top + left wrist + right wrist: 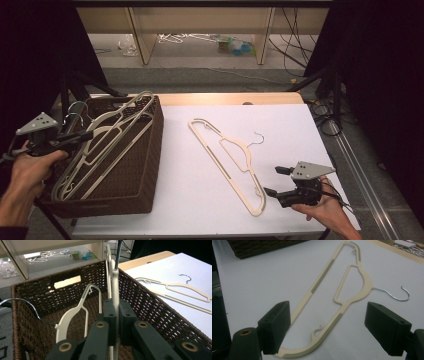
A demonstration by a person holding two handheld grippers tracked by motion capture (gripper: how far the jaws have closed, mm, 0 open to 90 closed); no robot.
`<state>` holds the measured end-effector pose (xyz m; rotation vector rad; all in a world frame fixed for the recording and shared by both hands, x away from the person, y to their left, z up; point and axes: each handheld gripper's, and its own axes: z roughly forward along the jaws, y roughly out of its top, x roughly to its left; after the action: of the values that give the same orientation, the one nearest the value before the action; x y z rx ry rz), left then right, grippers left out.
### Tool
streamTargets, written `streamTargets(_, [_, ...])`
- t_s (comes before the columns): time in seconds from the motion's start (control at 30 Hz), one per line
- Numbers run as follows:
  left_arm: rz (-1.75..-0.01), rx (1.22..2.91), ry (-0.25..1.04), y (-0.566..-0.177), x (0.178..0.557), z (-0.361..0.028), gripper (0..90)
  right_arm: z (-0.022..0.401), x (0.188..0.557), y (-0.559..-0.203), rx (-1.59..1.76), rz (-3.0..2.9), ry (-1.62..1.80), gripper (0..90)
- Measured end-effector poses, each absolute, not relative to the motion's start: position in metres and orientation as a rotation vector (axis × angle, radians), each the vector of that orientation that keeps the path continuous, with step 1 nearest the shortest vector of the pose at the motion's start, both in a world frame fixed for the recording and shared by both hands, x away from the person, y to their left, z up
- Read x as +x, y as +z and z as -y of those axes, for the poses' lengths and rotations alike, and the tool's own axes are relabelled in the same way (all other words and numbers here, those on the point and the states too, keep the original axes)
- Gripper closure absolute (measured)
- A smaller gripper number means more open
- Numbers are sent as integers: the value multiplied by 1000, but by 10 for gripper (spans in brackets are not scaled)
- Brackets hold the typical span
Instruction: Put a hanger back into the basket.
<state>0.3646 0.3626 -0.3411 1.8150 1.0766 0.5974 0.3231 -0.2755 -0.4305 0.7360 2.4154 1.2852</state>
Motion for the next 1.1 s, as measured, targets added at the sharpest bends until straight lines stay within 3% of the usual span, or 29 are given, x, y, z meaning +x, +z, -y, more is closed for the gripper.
streamTargets(0.63, [-1106,1924,538,-381,393,-356,859,275,322,-431,733,-2424,1283,220])
streamTargets(0.8, [-1084,1990,576,-391,401,-362,856,275,322,-431,736,-2425,1282,220])
streamTargets(1.03, [-1255,1958,613,-398,397,-368,827,275,323,-432,734,-2423,1284,221])
streamTargets(1.1, [-1218,2006,631,-399,399,-373,819,275,323,-432,737,-2424,1284,221])
